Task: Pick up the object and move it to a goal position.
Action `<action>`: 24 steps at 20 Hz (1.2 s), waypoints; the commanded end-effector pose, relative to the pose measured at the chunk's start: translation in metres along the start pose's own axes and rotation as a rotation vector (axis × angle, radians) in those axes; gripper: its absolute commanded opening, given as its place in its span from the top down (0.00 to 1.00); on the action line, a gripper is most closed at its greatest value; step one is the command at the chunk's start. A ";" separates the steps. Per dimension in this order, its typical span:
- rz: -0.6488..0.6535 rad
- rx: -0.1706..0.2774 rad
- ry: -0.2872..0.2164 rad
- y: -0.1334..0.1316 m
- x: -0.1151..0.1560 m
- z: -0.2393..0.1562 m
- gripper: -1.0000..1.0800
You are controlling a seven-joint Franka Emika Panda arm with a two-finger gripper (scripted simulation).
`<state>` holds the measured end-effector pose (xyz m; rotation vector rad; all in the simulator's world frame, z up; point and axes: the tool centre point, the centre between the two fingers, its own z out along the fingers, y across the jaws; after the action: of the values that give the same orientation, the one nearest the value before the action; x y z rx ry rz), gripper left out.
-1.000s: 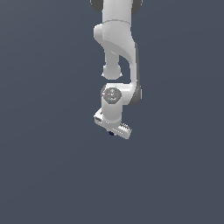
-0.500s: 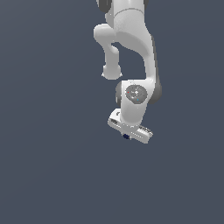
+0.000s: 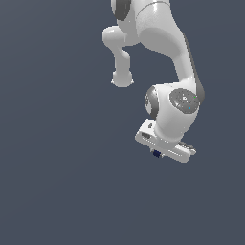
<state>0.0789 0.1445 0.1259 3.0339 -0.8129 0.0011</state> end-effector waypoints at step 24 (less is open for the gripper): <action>0.001 0.000 -0.001 -0.098 0.005 -0.052 1.00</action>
<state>0.1314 0.2253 0.1764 3.0342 -0.8137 -0.0001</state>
